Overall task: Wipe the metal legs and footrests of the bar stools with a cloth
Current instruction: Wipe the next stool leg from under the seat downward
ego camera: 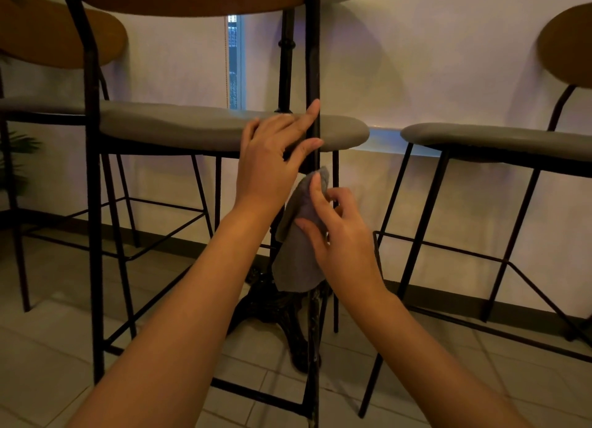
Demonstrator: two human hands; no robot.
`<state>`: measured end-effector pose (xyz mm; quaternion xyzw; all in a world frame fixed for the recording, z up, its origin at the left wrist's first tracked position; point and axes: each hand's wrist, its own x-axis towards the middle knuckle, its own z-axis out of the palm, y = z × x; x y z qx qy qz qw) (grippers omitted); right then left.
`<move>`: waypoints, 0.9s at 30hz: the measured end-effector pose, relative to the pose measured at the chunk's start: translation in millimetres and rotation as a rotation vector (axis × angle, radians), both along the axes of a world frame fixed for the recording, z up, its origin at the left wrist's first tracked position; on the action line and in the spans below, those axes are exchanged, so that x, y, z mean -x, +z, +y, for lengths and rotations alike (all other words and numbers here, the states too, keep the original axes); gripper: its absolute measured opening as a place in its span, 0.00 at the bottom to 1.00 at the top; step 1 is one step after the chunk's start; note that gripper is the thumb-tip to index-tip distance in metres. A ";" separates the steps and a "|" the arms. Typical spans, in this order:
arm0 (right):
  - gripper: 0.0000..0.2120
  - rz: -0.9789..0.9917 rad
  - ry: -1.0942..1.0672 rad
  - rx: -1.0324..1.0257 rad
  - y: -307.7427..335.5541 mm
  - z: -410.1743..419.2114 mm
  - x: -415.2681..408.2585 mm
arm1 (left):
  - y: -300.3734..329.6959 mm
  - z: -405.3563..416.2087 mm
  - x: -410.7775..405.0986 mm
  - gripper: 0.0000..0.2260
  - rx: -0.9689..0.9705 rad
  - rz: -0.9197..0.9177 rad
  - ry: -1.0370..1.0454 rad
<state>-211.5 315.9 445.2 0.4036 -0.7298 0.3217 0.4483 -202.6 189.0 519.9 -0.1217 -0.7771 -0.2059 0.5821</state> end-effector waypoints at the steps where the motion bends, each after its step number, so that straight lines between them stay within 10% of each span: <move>1: 0.28 -0.003 -0.006 -0.004 -3.5 0.7 -0.4 | -1.0 0.3 -0.4 0.22 0.001 0.000 0.002; 27: 0.27 -0.066 0.077 -0.062 -27.5 13.3 -0.8 | -19.6 7.3 -4.8 0.22 0.062 -0.004 0.122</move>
